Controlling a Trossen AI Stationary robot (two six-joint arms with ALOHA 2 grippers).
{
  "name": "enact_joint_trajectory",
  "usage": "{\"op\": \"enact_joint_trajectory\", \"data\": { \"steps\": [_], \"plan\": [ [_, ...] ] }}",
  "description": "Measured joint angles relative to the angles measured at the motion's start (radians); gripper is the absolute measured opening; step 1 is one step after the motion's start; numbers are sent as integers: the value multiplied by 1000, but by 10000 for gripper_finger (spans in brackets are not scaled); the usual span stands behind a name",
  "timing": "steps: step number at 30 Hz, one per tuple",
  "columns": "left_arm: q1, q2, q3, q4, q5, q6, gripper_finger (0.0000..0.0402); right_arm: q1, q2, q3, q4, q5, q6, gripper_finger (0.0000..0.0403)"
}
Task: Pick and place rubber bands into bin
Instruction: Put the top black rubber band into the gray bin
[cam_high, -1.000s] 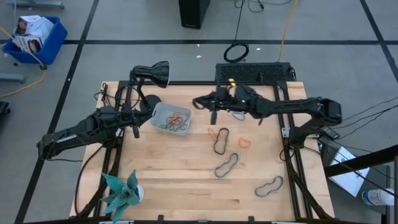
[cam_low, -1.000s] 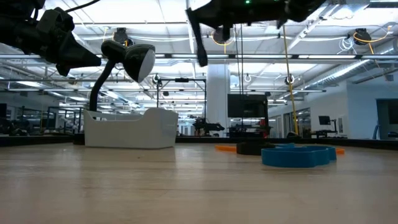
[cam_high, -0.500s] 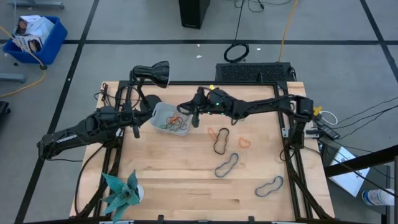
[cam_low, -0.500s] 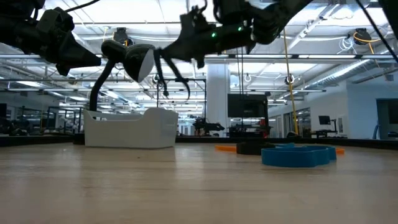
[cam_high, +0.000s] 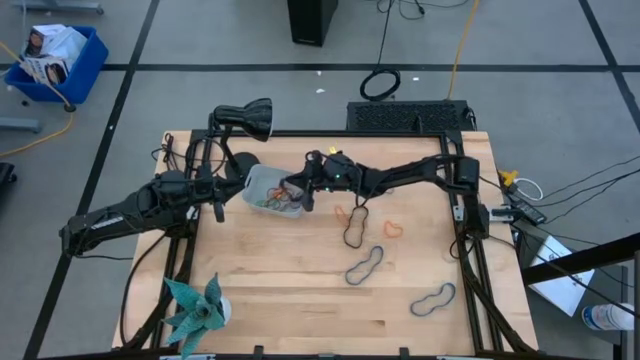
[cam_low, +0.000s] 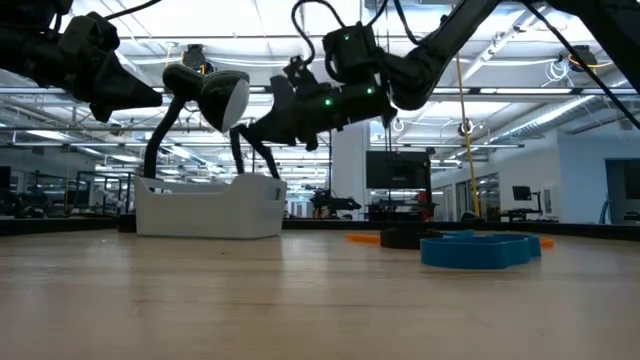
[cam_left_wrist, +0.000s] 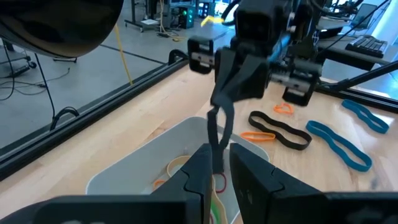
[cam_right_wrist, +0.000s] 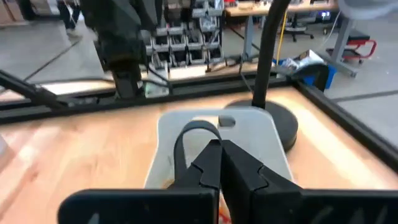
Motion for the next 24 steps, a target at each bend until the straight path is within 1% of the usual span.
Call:
{"op": "enact_joint_trajectory", "data": {
  "steps": [5, 10, 15, 24],
  "plan": [
    [0, 0, 0, 0, 0, 0, 63, 0, 34, 0, -15, 3, 0, 0],
    [0, 0, 0, 0, 0, 0, 63, -1, 31, -1, -58, 4, -13, 0],
    [0, 0, 0, 0, 0, 0, 63, -1, 32, -1, -58, 4, -15, 0],
    [0, 0, 0, 0, 0, 0, 63, -1, 32, -1, -59, 3, -15, 15]
  ]
}}
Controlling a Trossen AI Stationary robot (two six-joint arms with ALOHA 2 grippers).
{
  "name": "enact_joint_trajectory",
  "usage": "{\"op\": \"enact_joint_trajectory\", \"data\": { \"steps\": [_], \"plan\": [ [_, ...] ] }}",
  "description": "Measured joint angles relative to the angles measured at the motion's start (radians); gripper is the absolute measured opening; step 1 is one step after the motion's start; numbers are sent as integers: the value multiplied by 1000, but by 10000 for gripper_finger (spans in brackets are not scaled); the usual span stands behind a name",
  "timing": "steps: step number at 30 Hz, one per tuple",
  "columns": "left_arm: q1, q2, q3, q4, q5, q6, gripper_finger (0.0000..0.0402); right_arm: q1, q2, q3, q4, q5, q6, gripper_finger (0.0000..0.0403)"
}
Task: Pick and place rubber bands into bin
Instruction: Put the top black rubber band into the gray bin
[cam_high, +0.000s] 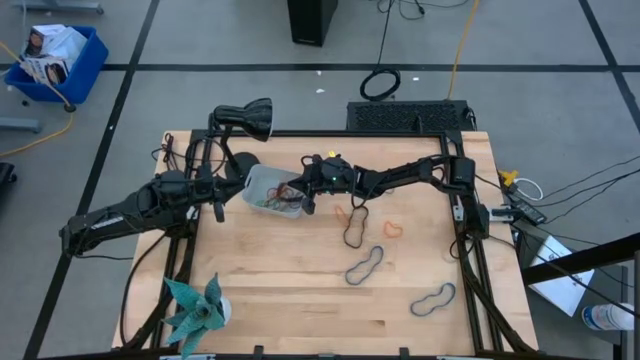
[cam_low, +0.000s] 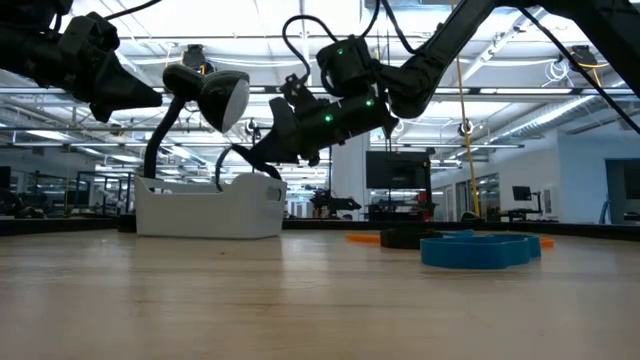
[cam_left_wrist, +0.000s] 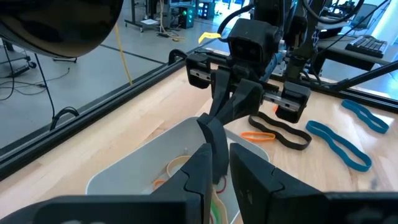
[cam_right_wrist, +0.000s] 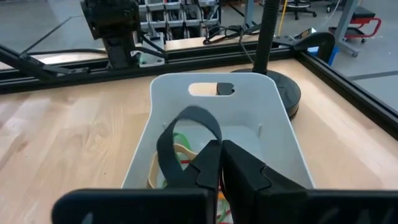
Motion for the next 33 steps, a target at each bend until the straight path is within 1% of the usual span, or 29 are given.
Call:
{"op": "enact_joint_trajectory", "data": {
  "steps": [24, 27, 33],
  "plan": [
    [0, 0, 0, 0, 0, 0, 63, 0, 0, 0, 7, 0, -23, 22],
    [0, 0, 0, 0, 0, 0, 63, 0, 0, 0, 19, 0, -22, 38],
    [0, 0, 0, 0, 0, 0, 63, 0, 0, 0, 27, 0, -19, 92]
  ]
}}
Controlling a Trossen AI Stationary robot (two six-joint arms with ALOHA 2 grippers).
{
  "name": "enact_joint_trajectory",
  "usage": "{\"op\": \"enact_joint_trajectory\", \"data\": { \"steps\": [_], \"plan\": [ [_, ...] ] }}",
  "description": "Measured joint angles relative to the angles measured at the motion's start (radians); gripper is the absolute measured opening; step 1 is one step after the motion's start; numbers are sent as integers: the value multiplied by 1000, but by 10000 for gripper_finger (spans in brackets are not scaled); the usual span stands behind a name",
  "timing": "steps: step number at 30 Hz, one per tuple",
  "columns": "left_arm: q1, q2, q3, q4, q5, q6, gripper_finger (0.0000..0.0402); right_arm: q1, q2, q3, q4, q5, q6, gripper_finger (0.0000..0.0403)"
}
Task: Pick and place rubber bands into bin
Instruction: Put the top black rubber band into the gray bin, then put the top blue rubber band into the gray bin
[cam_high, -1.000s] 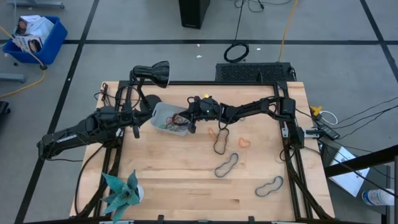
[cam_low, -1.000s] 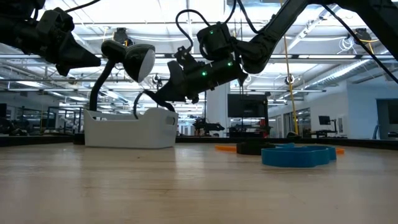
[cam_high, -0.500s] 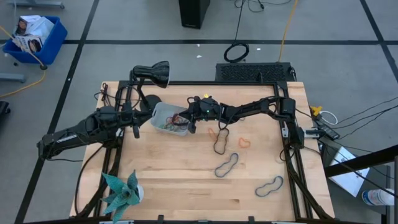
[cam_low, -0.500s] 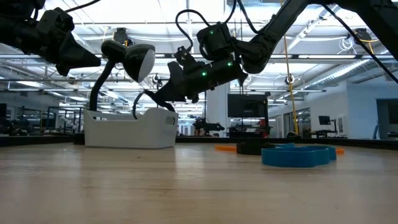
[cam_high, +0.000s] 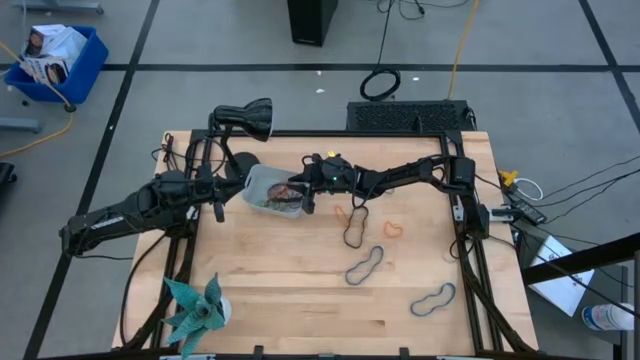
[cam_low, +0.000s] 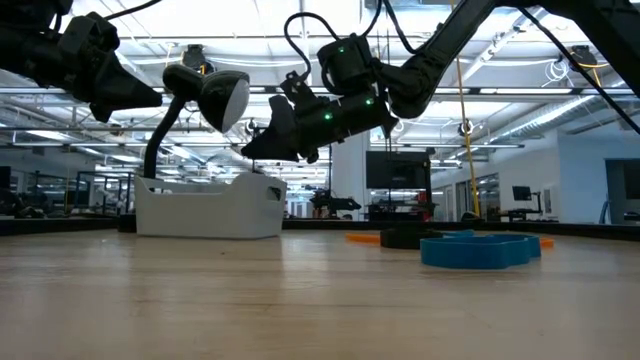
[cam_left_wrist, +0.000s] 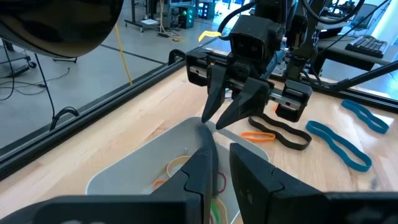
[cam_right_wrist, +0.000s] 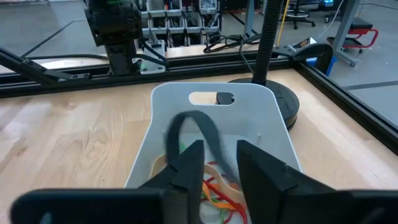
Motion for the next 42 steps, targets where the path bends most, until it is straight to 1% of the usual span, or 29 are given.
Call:
{"op": "enact_joint_trajectory", "data": {
  "steps": [4, 8, 16, 20, 23, 29, 34, 35, 37, 40, 42],
  "plan": [
    [0, 0, 0, 0, 0, 0, 63, 0, 0, 0, 3, 0, 0, 116],
    [0, 0, 0, 0, 0, 0, 63, 1, -8, 0, 9, -2, 1, 127],
    [0, 0, 0, 0, 0, 0, 63, 1, -52, -1, 6, -4, 2, 126],
    [0, 0, 0, 0, 0, -1, 63, 2, -100, -1, -54, -6, -23, 124],
    [0, 0, 0, 1, 0, 0, 63, 4, -163, -1, -158, -7, -81, 125],
    [0, 0, 0, 0, 0, 0, 63, 34, -328, -1, -480, -5, -250, 124],
    [0, 0, 0, 0, 0, -1, 63, 63, -494, -1, -789, 1, -269, 121],
    [0, 0, 0, 0, 0, 0, 63, 66, -530, -1, -852, 15, -268, 121],
    [0, 0, 0, 0, 0, -1, 63, 74, -598, -1, -967, 80, -246, 121],
    [0, 0, 0, 0, 0, 0, 63, 78, -688, -1, -1114, 208, -156, 121],
    [0, 0, 0, 0, 0, 0, 63, 77, -735, -1, -1197, 271, -97, 121]
  ]
}}
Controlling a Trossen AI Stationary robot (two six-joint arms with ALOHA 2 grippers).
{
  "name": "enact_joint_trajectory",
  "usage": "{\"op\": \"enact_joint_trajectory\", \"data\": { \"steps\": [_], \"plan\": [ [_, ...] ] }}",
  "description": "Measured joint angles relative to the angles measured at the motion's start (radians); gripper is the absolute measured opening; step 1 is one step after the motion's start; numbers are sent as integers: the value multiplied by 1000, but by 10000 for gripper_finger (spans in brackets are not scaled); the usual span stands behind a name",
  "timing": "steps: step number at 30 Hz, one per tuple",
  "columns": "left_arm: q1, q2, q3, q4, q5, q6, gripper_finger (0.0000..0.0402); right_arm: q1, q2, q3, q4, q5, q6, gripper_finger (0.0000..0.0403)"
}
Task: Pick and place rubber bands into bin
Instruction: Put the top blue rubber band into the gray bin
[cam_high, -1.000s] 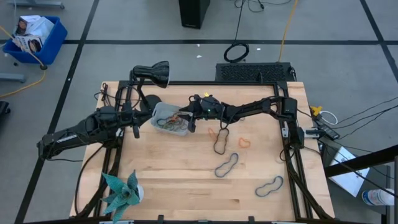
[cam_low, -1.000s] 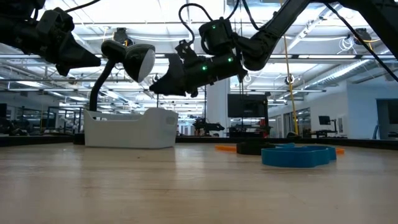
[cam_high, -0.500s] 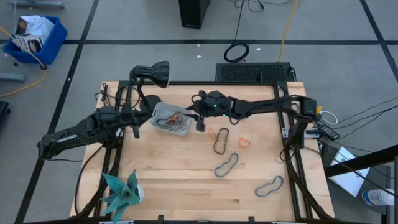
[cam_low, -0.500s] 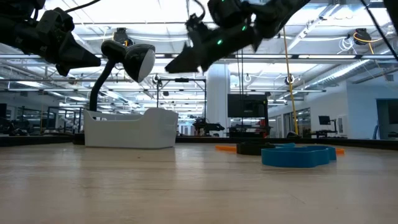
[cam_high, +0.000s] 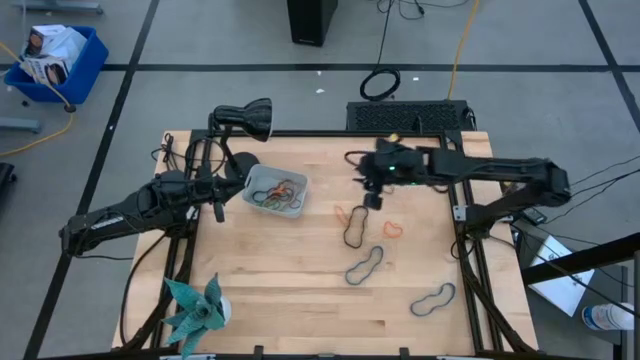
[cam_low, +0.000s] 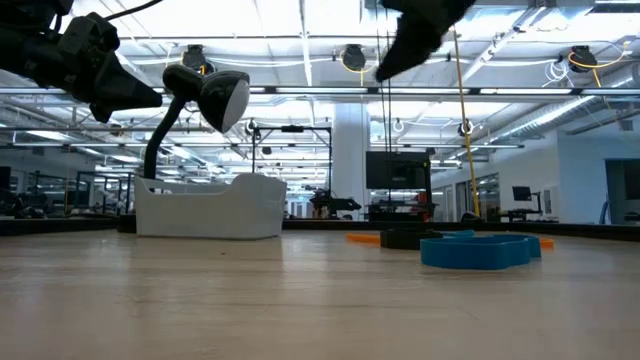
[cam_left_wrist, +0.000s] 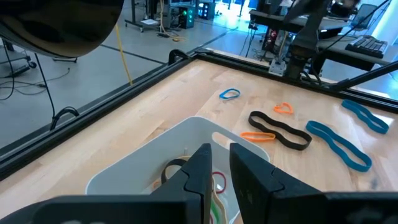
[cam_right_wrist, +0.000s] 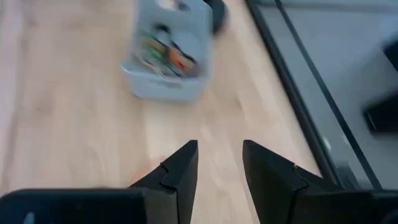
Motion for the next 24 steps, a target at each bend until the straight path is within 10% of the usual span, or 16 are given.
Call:
{"op": "enact_joint_trajectory", "data": {
  "steps": [13, 24],
  "plan": [
    [0, 0, 0, 0, 0, 0, 63, -122, -34, -102, -256, 90, 246, 116],
    [0, 0, 0, 0, 0, 0, 63, -284, -34, -382, 14, -57, 256, 116]
  ]
}}
